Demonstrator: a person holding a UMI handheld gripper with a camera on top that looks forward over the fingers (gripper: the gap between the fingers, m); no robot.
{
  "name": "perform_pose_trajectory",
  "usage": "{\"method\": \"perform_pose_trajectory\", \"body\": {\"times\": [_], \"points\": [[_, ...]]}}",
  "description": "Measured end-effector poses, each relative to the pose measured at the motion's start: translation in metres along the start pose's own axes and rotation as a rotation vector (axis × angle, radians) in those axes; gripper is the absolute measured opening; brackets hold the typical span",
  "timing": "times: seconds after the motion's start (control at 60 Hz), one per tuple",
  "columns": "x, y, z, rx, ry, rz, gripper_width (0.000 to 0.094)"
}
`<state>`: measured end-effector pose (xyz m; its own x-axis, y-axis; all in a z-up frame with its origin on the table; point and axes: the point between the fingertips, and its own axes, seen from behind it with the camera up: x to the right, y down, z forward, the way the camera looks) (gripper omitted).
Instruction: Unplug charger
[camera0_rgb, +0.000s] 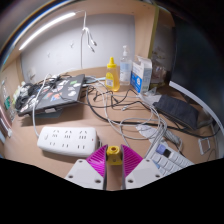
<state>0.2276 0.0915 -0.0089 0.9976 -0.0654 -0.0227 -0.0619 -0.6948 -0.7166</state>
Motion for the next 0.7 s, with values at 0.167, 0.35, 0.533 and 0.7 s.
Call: {"method": "perform_pose_trajectory", "body": {"times": [0.167,0.35,0.533,0.7], "points": [[-0.001,-0.003,0.012,-0.001,-0.001,0.01,0.0329],[0.005,-0.01,0.01,0.065,0.009,-0.005,0.0611],[-0.006,-0.022,-0.028,0.179,-0.058,0.001,0.0894],[-0.023,-0.022,-0.087,0.266,-0.119,-0.034,0.0881]]}}
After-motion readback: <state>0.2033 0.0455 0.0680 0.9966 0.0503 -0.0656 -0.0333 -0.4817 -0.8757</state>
